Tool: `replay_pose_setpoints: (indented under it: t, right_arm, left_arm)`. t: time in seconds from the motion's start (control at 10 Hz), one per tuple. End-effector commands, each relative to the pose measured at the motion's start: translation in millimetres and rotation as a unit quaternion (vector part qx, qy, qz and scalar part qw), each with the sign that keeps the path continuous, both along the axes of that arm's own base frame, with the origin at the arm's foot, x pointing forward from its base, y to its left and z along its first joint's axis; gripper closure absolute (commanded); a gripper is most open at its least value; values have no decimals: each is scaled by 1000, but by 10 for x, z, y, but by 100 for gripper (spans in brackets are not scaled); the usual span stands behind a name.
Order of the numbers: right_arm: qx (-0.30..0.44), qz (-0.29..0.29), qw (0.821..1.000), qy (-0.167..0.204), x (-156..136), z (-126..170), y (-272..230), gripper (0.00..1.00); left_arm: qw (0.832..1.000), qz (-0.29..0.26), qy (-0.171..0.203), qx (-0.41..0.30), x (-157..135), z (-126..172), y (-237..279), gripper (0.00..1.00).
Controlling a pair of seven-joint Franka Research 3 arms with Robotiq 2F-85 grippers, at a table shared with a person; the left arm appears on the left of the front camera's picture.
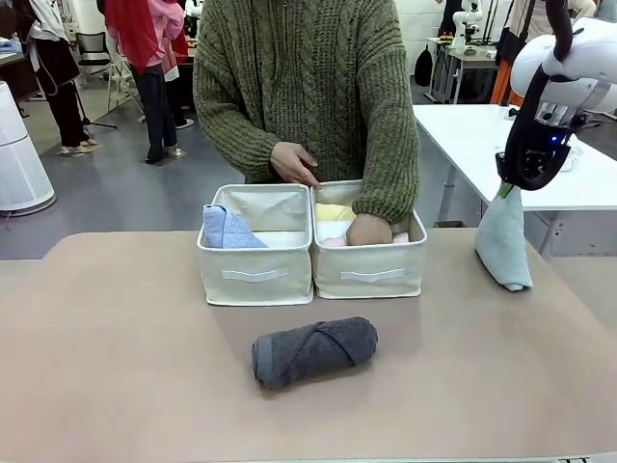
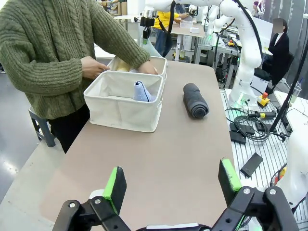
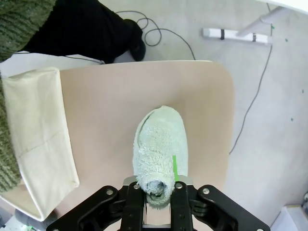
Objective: Sort the towels based on their folding style.
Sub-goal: Pick up another triangle-folded towel from the table and place it in the left Fabric basket.
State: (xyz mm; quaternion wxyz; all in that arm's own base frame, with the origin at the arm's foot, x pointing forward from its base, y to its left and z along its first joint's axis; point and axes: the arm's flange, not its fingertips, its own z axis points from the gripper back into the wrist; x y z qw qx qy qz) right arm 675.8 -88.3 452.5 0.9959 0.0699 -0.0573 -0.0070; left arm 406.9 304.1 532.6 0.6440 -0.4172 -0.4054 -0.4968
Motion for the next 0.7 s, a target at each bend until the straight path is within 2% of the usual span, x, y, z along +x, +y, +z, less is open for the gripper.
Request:
replay_pose_setpoints:
  t: [0.0, 0.1, 0.3, 0.4, 0.5, 0.6]
  right_arm:
    - [22, 7, 1000, 10, 23, 60, 11, 100]
    - [37, 26, 998, 49, -236, 327, 205, 100]
    - [21, 45, 999, 23, -1044, 1185, 535, 100]
    - [17, 49, 999, -3, -1464, 1576, 633, 100]
    - [8, 70, 997, -22, -1915, 1893, 762, 100]
    - [-17, 82, 996, -40, -2271, 2050, 861, 100]
  left_arm:
    - [1000, 3, -5, -5, -14, 17, -5, 0]
    - [1000, 3, -5, -5, -14, 17, -5, 0]
    - [1000, 3, -5, -5, -14, 17, -5, 0]
    - [1000, 3, -5, -5, -14, 17, -5, 0]
    - [1000, 3, -5, -5, -14, 17, -5, 0]
    - [1000, 3, -5, -5, -14, 17, -5, 0]
